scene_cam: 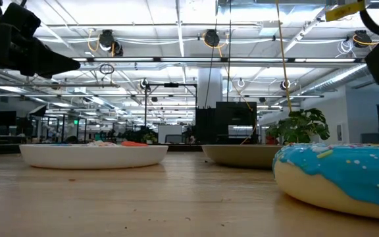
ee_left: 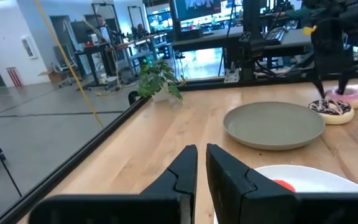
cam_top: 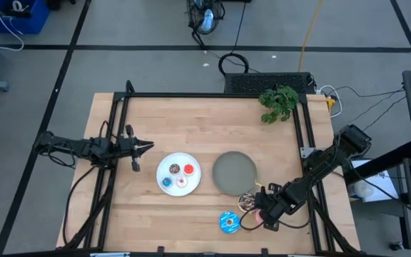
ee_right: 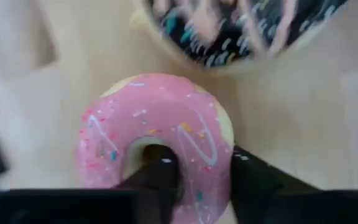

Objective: Pick & Place donuts
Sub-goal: Put the big pink donut on the gray plate

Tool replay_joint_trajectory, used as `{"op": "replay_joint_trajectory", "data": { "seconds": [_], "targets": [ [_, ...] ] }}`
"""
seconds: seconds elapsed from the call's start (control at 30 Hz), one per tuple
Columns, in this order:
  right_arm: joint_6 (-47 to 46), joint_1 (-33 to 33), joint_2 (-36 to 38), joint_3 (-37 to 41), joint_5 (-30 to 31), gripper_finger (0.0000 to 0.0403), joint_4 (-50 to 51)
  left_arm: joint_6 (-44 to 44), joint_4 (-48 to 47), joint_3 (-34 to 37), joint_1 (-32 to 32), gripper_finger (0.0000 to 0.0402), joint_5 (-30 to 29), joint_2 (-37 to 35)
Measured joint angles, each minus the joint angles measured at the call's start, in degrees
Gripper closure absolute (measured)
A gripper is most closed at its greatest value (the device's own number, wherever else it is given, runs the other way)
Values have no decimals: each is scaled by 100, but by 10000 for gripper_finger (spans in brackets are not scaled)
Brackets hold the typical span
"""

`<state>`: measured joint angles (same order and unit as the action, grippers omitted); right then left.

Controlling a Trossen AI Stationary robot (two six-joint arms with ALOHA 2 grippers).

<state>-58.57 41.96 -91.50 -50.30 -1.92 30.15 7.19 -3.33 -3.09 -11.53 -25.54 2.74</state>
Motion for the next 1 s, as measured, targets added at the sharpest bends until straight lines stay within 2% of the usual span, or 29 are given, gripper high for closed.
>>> {"op": "replay_joint_trajectory", "data": {
  "seconds": [0.1, 0.17, 0.27, 0.5, 0.7, 0.87, 1.0],
  "targets": [
    [114, 6, 235, -62, -91, 360, 29, 25, -16, 0, 0, 360, 0, 0],
    [275, 6, 355, -124, -129, 388, 101, 26, -37, -2, 1, 360, 0, 0],
    [404, -46, 405, -412, -149, 386, 600, 25, -42, -4, -1, 360, -2, -2],
    [538, -295, 415, -1877, -242, 397, 2666, 21, -46, -4, 1, 360, 0, 0],
    [571, -728, 423, -3187, 345, 396, 4333, 32, -48, -4, 0, 360, 0, 0],
    [980, -1328, 429, -3882, 821, 396, 4829, 144, -50, -4, 1, 360, -1, 0],
    [1402, -1988, 430, -4079, 1079, 396, 4801, 211, -52, -4, -1, 360, -2, 0]
  ]
}}
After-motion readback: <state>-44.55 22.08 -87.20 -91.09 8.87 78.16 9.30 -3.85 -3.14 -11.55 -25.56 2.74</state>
